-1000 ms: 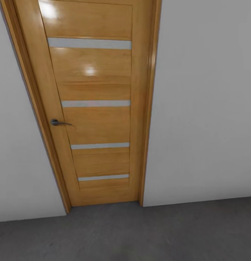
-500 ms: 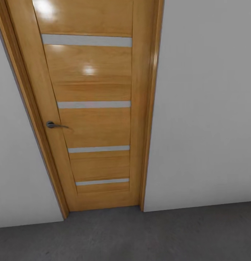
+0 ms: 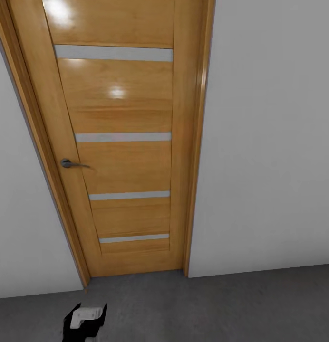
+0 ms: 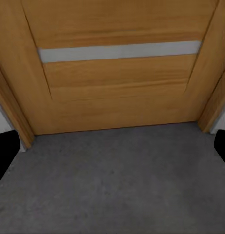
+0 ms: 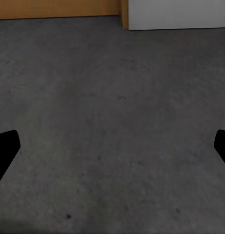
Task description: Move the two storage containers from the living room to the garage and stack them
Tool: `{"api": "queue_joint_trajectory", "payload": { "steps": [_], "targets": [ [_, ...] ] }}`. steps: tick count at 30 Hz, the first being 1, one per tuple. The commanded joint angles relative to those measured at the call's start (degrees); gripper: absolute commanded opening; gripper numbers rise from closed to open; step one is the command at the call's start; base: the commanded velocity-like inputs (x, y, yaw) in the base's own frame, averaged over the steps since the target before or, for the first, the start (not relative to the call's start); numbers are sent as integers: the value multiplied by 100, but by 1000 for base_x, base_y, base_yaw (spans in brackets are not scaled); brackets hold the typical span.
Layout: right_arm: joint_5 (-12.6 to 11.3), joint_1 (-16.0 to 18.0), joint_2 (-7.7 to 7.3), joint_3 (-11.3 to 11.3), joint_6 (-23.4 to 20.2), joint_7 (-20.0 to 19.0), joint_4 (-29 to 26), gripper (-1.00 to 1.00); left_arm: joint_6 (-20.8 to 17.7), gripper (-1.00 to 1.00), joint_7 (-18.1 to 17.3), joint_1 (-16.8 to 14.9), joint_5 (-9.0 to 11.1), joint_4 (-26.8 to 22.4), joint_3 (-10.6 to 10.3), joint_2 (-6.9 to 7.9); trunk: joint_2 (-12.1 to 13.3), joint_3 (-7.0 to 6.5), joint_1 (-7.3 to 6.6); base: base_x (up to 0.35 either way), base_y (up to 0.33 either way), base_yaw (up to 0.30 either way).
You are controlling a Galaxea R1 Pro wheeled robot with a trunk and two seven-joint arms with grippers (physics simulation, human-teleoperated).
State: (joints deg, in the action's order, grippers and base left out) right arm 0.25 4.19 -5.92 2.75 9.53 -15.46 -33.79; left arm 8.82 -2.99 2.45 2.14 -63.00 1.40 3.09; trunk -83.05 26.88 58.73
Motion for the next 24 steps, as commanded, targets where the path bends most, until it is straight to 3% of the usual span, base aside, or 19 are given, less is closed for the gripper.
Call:
{"api": "queue_joint_trajectory", "payload": {
  "steps": [1,4,11,20,24],
  "targets": [
    [4,3,3,28,14,-46,4,100,9,100,-28,1,21,-156,14,-1,-3,5,0,0,0,0],
    [8,3,3,24,14,-46,4,100,12,100,-20,1,17,-603,151,-1,-3,5,0,0,0,0],
    [10,3,6,17,14,-48,4,100,20,100,-18,1,21,-907,636,-8,-3,5,0,0,0,0],
    [10,3,10,15,14,-53,4,100,-3,100,-44,-13,27,-880,749,-15,-3,5,0,0,0,0],
    [10,3,12,15,14,-53,4,100,-4,100,-55,-265,21,-367,751,-21,-3,5,0,0,0,0]
  ]
}}
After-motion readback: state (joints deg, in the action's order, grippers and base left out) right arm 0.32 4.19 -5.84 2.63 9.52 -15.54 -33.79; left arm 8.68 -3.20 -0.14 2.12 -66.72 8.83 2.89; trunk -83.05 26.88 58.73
